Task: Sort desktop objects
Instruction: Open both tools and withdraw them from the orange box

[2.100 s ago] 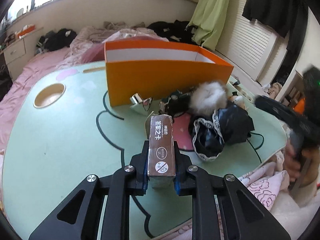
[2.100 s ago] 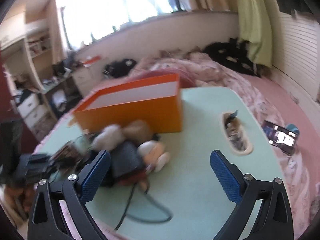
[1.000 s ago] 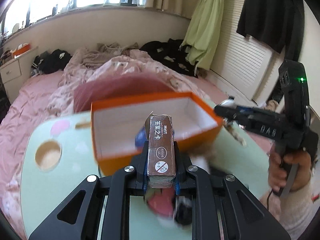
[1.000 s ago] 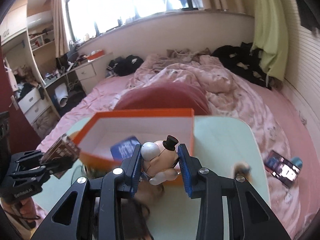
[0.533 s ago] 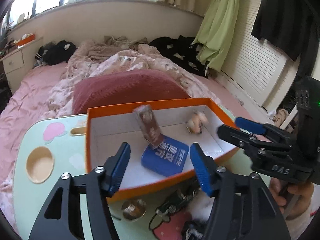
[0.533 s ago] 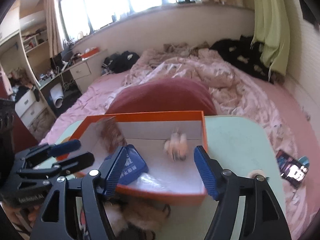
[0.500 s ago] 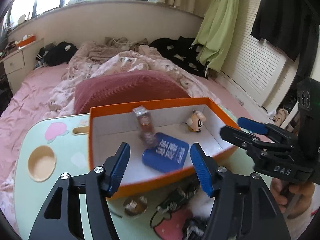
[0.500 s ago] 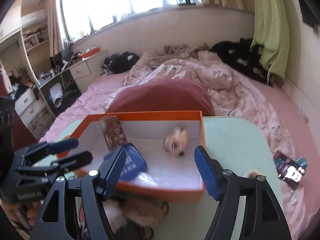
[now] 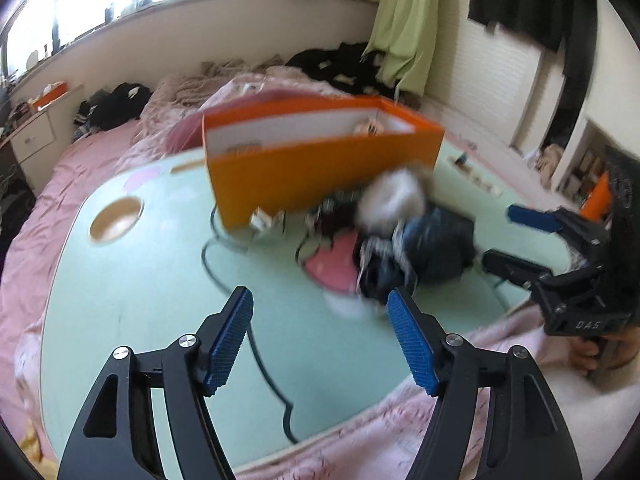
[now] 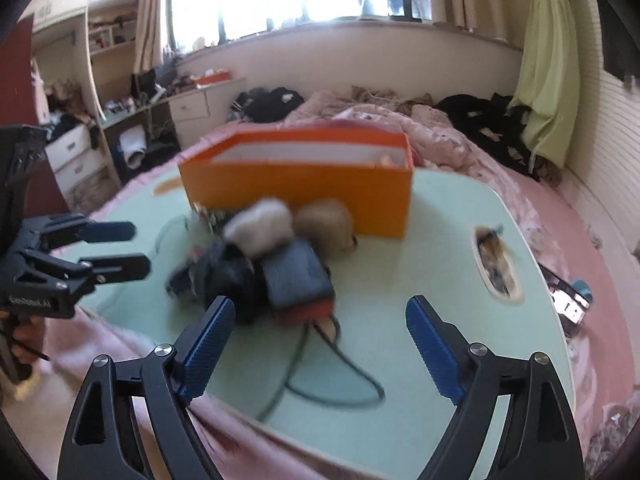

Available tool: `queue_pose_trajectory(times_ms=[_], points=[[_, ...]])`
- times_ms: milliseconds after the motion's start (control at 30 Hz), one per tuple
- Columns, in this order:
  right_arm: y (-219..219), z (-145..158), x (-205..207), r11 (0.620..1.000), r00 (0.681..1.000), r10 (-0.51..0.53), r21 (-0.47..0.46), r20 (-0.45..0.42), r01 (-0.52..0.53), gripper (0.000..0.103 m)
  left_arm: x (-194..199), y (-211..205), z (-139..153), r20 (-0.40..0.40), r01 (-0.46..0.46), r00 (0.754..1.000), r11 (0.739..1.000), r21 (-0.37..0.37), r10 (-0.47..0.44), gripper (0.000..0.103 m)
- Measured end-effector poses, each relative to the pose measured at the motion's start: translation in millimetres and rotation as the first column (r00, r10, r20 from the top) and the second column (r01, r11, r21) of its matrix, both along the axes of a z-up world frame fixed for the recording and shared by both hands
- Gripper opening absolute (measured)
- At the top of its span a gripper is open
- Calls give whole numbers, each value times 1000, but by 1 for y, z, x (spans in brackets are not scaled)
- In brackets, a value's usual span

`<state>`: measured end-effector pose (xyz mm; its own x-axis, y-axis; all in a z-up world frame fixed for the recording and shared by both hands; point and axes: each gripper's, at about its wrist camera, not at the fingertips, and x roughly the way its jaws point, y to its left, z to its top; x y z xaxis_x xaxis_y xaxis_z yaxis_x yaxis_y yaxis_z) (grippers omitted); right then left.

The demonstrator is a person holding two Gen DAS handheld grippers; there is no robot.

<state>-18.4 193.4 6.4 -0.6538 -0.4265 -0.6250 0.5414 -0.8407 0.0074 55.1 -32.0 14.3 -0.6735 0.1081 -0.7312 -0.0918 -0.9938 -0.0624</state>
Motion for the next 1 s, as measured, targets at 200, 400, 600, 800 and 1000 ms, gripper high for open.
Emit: queue_pose_trajectory(times_ms=[200, 400, 600, 800, 1000], points=[[-1, -22, -4, 999, 999, -46, 18, -10, 46, 97, -4, 5, -18, 43, -16, 999, 1000, -20, 17, 72], [6, -28, -5, 999, 998, -51, -7, -33, 51, 103, -7, 7, -24, 55, -19, 998, 999, -37, 21, 103], [4, -27, -7, 999, 998, -49, -11, -41, 49, 103, -5, 7, -27, 47, -16, 999, 999, -35, 18, 103], [4, -27, -7, 999, 998, -49, -11, -42, 48, 103, -4, 7, -28, 47, -15, 999, 999, -35, 17, 103], [4, -27, -7, 999, 998, -49, -12, -42, 48, 103, -4, 7, -28, 47, -15, 999, 999, -35, 17, 103]])
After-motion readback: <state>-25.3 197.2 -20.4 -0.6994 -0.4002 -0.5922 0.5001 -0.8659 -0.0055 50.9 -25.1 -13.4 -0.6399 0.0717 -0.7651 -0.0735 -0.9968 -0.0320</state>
